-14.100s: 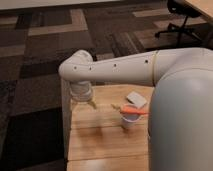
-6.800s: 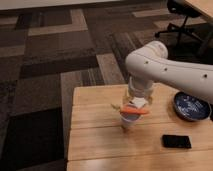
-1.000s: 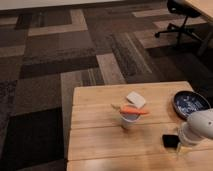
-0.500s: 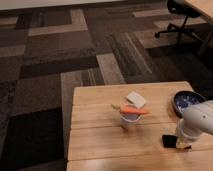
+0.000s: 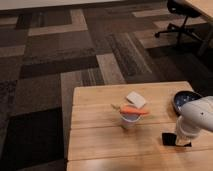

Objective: Place the eraser on the white sponge

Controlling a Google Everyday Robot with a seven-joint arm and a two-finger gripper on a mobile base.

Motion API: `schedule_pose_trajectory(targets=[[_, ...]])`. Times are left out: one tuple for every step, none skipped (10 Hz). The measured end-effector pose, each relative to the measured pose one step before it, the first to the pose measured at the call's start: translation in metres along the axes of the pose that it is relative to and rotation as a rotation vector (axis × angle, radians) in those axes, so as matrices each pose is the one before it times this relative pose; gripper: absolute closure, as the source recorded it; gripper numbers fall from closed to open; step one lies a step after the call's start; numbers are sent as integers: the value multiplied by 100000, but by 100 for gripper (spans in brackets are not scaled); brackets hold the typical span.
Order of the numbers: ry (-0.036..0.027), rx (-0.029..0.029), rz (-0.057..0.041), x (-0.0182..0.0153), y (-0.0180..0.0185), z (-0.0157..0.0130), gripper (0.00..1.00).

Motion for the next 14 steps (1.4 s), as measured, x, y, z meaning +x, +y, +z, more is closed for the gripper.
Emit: schedule_pose_trajectory(targets=[[506,365,-126,-98,-533,-579,96],[903,1127,-560,-243,-1174,-943,96],[623,1175,-751,-184,-920,-493,96],[208,746,-628,-201,-586,-268,96],[-132,2960,-2528,-971,-2012,-841,96],[-965,2119,-1156,-648,-1088,-473,96],[-1189,873,30,-317,-353,-180,96],[-50,15,40,-12,-10,-14,96],[-118,-93,71,-31,27,15,96],[-57,24,0,-17,10,-8,96],[24,-35,26,26,21,15,96],[1,20,12,10,1,-4,96],[140,248,-64,55,-103,-28,96],[253,426,-299,74,-238,-32,96]])
